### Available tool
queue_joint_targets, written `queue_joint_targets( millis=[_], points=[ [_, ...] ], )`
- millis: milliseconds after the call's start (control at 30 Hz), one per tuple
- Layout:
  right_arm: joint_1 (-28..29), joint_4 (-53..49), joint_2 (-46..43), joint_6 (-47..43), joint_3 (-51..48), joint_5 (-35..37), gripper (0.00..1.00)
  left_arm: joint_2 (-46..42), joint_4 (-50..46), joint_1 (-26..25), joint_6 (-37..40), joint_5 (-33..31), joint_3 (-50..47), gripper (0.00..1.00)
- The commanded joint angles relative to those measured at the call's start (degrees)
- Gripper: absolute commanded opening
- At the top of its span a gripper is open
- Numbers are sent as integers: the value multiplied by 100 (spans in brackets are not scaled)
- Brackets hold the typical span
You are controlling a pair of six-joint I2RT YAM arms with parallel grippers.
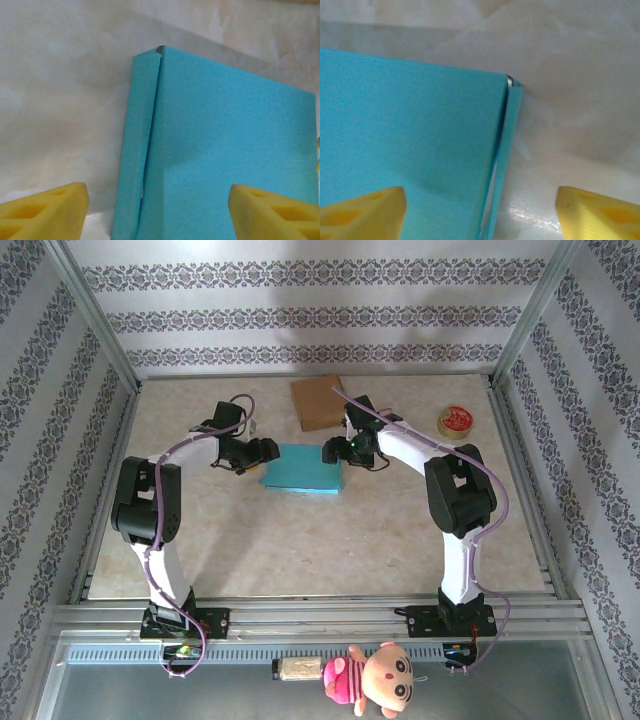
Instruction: Fold the paper box
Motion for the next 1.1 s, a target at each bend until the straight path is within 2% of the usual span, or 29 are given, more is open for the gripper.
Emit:
queue_joint_targets(
  millis=[0,100,233,367,400,533,633,733,867,1067],
  points=[
    [-12,26,103,-8,-185,4,71,142,105,-55,-2,161,-249,61],
    [-12,72,176,-65,-347,87,63,221,256,-104,-64,183,-513,49],
    [-13,167,180,-99,-582,202,54,284,317,-175,-91,104,-697,38],
    [-21,170,34,-63,-561,25,51,127,219,-185,-60,20,-629,35],
    [-30,169,-32,-36,-522,-45,53,40,162,-190,-62,-21,-578,37],
    [-69,166,-245,76,-329,-224,62,-361,42,-189,-18,-205,-405,62],
    [-121,172,-282,114,-247,-137,66,-559,16,-187,-7,-368,-389,71],
    [-195,170,-168,116,-185,-219,66,-581,-2,-183,10,-441,-396,74],
    [-209,264,121,259,-137,-746,60,-433,58,-184,10,-388,-406,75],
    [-126,437,480,235,-162,-1249,54,-79,50,-189,-133,-86,-241,75]
  ],
)
